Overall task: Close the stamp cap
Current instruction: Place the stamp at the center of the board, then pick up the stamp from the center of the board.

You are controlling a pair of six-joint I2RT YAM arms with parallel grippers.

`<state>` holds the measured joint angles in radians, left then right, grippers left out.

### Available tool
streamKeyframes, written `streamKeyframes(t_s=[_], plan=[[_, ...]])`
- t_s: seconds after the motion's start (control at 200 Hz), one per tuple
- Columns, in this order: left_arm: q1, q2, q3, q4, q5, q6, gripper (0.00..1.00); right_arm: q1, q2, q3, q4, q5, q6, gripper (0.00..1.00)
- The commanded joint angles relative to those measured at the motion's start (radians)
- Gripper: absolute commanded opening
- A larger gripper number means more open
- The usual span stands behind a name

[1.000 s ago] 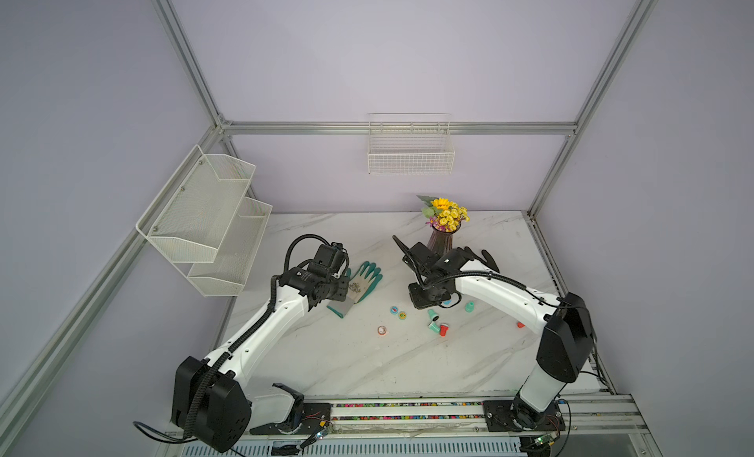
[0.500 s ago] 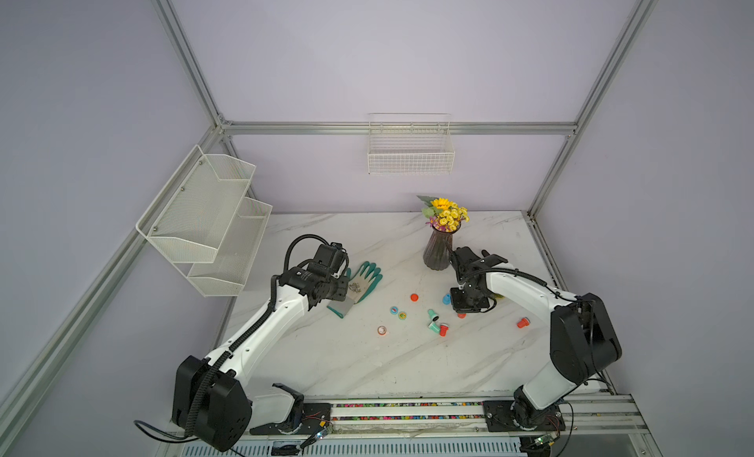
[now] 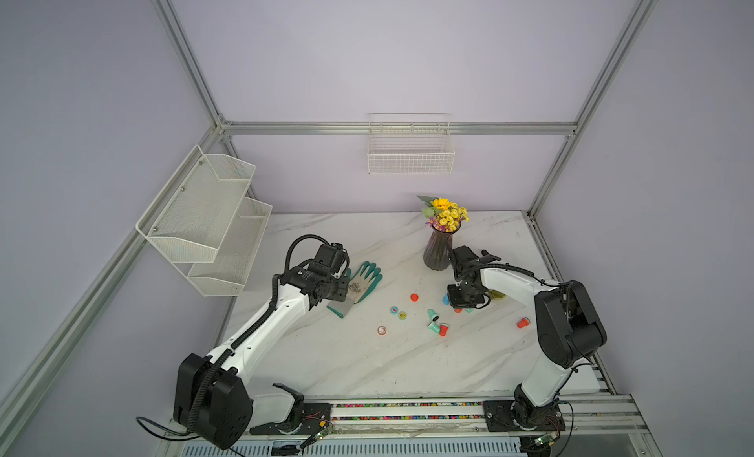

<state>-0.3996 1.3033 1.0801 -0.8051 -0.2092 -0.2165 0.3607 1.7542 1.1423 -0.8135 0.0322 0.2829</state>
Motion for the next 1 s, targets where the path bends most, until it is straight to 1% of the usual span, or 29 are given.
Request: streamKeyframes(t_s=[0.0, 0.065, 0.115, 0.305, 0.37, 0.435, 0.535, 0.67, 0.84, 0.995], plan=[[0.007, -0.002, 0.000, 0.010, 0.002, 0.014, 0.52, -0.004, 0.003, 0.022, 0.013, 0.001, 0.001, 0.23], [0.007, -0.002, -0.001, 0.009, 0.002, 0.013, 0.52, -0.004, -0.018, 0.036, -0.006, 0.008, 0.007, 0.28], [0.006, -0.003, 0.000, 0.010, 0.004, 0.013, 0.52, -0.004, -0.036, 0.054, -0.029, 0.016, 0.008, 0.30], [0.006, -0.009, 0.000, 0.011, 0.005, 0.012, 0.52, -0.003, -0.119, 0.113, -0.121, 0.037, 0.010, 0.32], [0.006, -0.013, 0.000, 0.011, 0.004, 0.012, 0.52, 0.007, -0.154, 0.112, -0.147, 0.038, 0.035, 0.32], [0.007, -0.015, 0.000, 0.011, 0.004, 0.012, 0.52, 0.041, -0.201, 0.086, -0.153, 0.050, 0.085, 0.32], [0.008, -0.022, -0.001, 0.013, -0.001, 0.013, 0.52, 0.122, -0.258, 0.023, -0.145, 0.057, 0.184, 0.31], [0.008, -0.022, -0.003, 0.013, 0.002, 0.012, 0.52, 0.228, -0.311, -0.072, -0.113, 0.104, 0.319, 0.33], [0.008, -0.018, -0.001, 0.014, 0.007, 0.013, 0.52, 0.327, -0.308, -0.165, -0.024, 0.112, 0.447, 0.36], [0.009, -0.018, -0.003, 0.013, 0.008, 0.012, 0.52, 0.361, -0.274, -0.204, 0.057, 0.117, 0.483, 0.37]])
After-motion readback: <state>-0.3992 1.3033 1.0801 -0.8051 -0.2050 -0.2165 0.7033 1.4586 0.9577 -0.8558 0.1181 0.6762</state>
